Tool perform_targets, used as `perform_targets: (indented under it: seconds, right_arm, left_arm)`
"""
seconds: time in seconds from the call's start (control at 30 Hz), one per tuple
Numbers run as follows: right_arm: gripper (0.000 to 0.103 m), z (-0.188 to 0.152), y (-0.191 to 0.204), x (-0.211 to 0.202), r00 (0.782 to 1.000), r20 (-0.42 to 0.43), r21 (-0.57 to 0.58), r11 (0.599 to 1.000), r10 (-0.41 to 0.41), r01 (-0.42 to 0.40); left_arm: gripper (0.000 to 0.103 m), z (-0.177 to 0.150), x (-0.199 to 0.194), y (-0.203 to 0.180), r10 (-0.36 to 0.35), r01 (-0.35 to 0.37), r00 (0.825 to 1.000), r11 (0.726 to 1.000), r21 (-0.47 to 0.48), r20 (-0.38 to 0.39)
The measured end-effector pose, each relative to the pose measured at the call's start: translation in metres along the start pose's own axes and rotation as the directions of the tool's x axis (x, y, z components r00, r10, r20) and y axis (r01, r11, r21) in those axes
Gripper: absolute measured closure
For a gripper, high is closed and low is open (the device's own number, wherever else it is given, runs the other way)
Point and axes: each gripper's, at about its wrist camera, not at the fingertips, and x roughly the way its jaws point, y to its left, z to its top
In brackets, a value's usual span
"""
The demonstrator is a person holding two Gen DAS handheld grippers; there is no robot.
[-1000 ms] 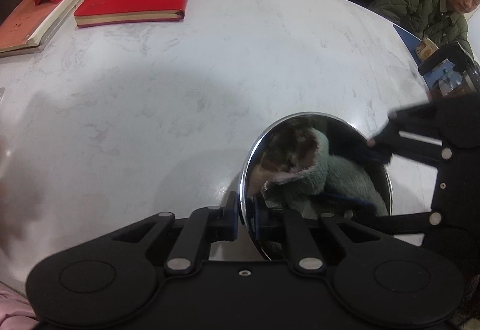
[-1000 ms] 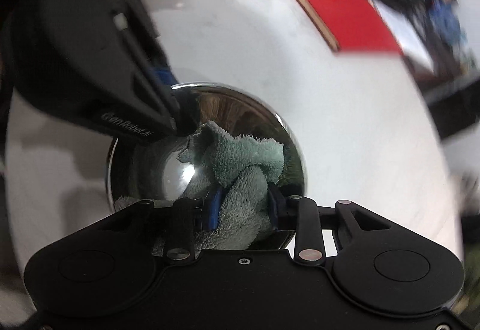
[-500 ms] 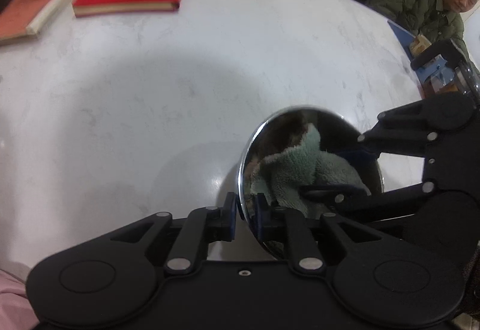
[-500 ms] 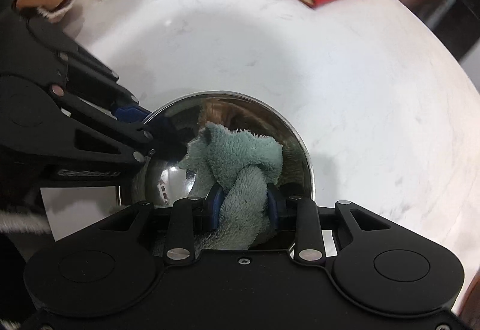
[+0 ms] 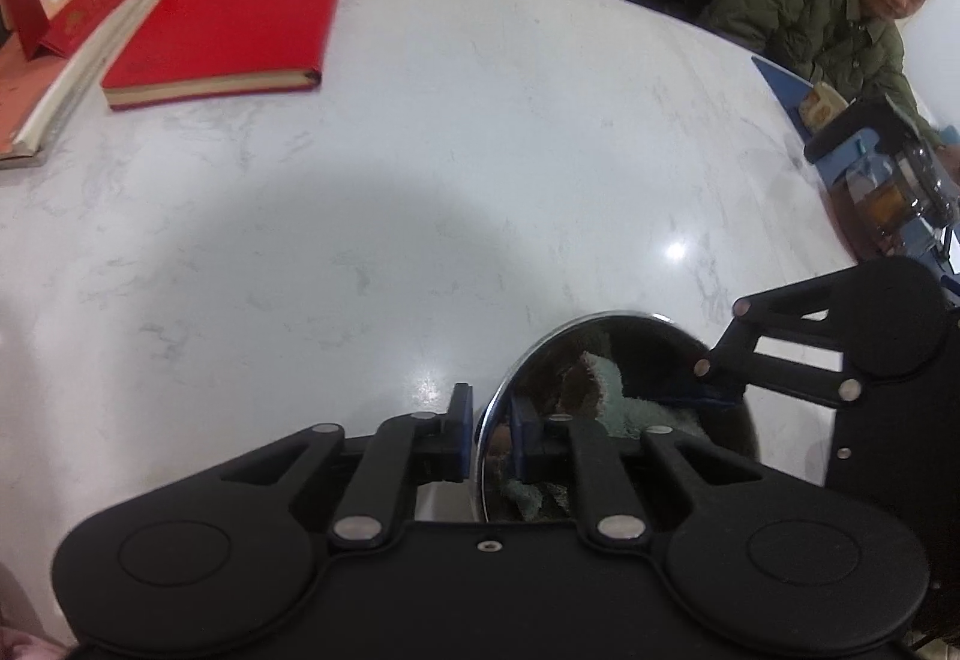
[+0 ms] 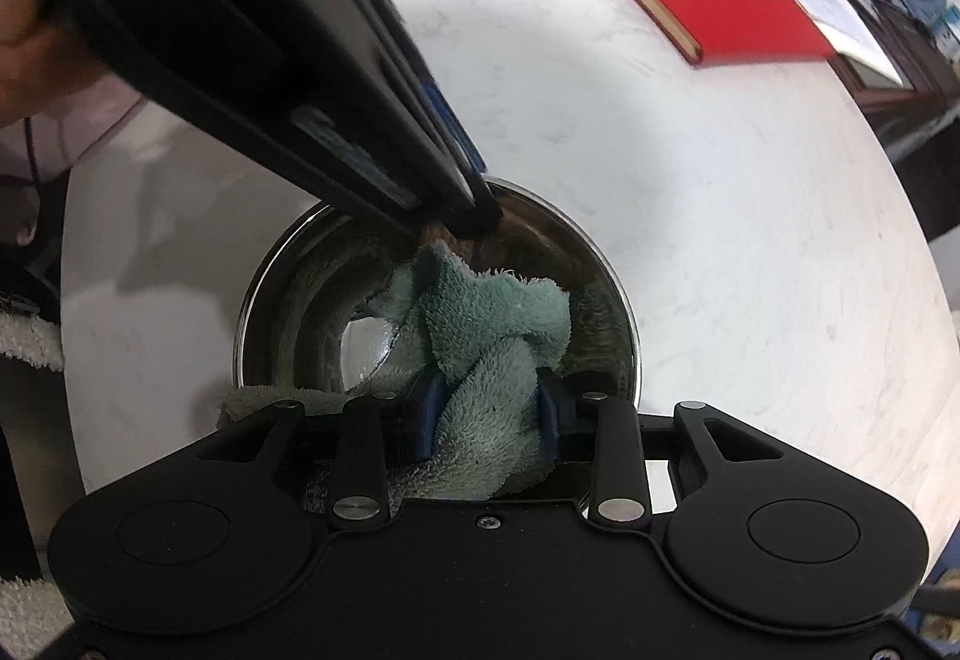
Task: Clean bowl
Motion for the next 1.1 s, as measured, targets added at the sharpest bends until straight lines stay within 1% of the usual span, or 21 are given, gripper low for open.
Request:
perform_targets:
  seconds: [0.13,0.2,0.27,0.33,0.37,0.4,0.47,0.53,0.6,0.63,0.67,0.73,0.77,0.83,0.9,0.93,1.03,1.07,1.1]
  right_arm:
    - [0.072,-0.002,0.003,0.0,1.0,-0.005,-0.089,0.996,-0.025,0.024]
    - [0.072,-0.002,0.006,0.001,0.998,-0.008,-0.184,0.981,-0.064,0.061]
    - [0.072,-0.002,0.01,0.0,0.998,0.003,-0.281,0.958,-0.066,0.064]
    - [0.072,-0.002,0.016,-0.002,0.998,0.015,-0.368,0.928,-0.058,0.059]
    - [0.071,-0.002,0.022,-0.002,0.998,0.019,-0.417,0.907,-0.056,0.059]
    - [0.071,-0.003,0.029,-0.001,0.998,0.023,-0.463,0.885,-0.052,0.057]
    - [0.071,-0.004,0.037,-0.001,0.998,0.035,-0.518,0.853,-0.054,0.064]
    - [0.069,-0.006,0.045,-0.002,0.997,0.04,-0.559,0.826,-0.066,0.077]
    - [0.067,-0.007,0.051,-0.003,0.995,0.048,-0.606,0.79,-0.084,0.096]
    - [0.064,-0.007,0.053,-0.003,0.995,0.049,-0.62,0.778,-0.092,0.102]
    - [0.062,-0.008,0.056,-0.004,0.993,0.061,-0.642,0.758,-0.104,0.118]
    - [0.061,-0.01,0.061,-0.009,0.99,0.086,-0.68,0.719,-0.115,0.143]
    - [0.061,-0.011,0.063,-0.011,0.989,0.095,-0.693,0.706,-0.115,0.149]
    - [0.061,-0.014,0.067,-0.014,0.989,0.106,-0.717,0.681,-0.104,0.148]
    - [0.061,-0.016,0.071,-0.011,0.99,0.101,-0.749,0.648,-0.098,0.14]
    - [0.061,-0.016,0.072,-0.009,0.99,0.099,-0.757,0.638,-0.099,0.14]
    - [0.063,-0.012,0.064,0.0,0.988,0.081,-0.737,0.659,-0.13,0.148]
    - [0.067,-0.012,0.059,0.001,0.988,0.078,-0.713,0.684,-0.137,0.151]
    - [0.069,-0.011,0.053,0.003,0.987,0.072,-0.677,0.72,-0.141,0.153]
  left_arm:
    - [0.098,-0.009,-0.003,0.001,-0.006,0.006,1.0,1.0,-0.023,-0.014]
    - [0.097,-0.017,-0.007,0.001,0.004,-0.005,1.0,0.998,-0.057,-0.021]
    - [0.096,-0.023,-0.012,0.002,0.007,-0.009,1.0,0.997,-0.078,-0.029]
    - [0.096,-0.029,-0.017,0.002,0.014,-0.017,0.999,0.995,-0.095,-0.036]
    - [0.096,-0.03,-0.019,0.003,0.02,-0.023,0.999,0.995,-0.1,-0.031]
    - [0.097,-0.031,-0.021,0.005,0.025,-0.028,0.999,0.994,-0.106,-0.025]
    - [0.096,-0.025,-0.023,0.01,0.017,-0.018,1.0,0.992,-0.121,-0.005]
    - [0.095,-0.018,-0.023,0.012,-0.002,0.002,1.0,0.992,-0.123,0.003]
    - [0.094,-0.014,-0.016,0.012,-0.005,0.004,1.0,0.994,-0.105,-0.004]
    - [0.094,-0.013,-0.012,0.012,-0.008,0.007,1.0,0.995,-0.101,-0.011]
    - [0.094,-0.013,-0.009,0.013,-0.01,0.009,1.0,0.995,-0.102,-0.016]
    - [0.096,-0.014,-0.005,0.012,-0.011,0.009,1.0,0.995,-0.097,-0.022]
    - [0.096,-0.016,-0.005,0.011,-0.009,0.007,1.0,0.996,-0.091,-0.022]
    - [0.097,-0.017,-0.005,0.01,-0.005,0.003,1.0,0.996,-0.084,-0.018]
    - [0.097,-0.018,-0.006,0.01,-0.001,-0.001,1.0,0.996,-0.084,-0.018]
    - [0.097,-0.019,-0.006,0.008,0.005,-0.006,1.0,0.997,-0.077,-0.018]
    - [0.097,-0.022,-0.005,0.006,0.018,-0.019,1.0,0.997,-0.068,-0.023]
    - [0.097,-0.023,-0.005,0.006,0.024,-0.026,0.999,0.997,-0.068,-0.022]
    - [0.097,-0.024,-0.005,0.007,0.024,-0.025,1.0,0.997,-0.074,-0.02]
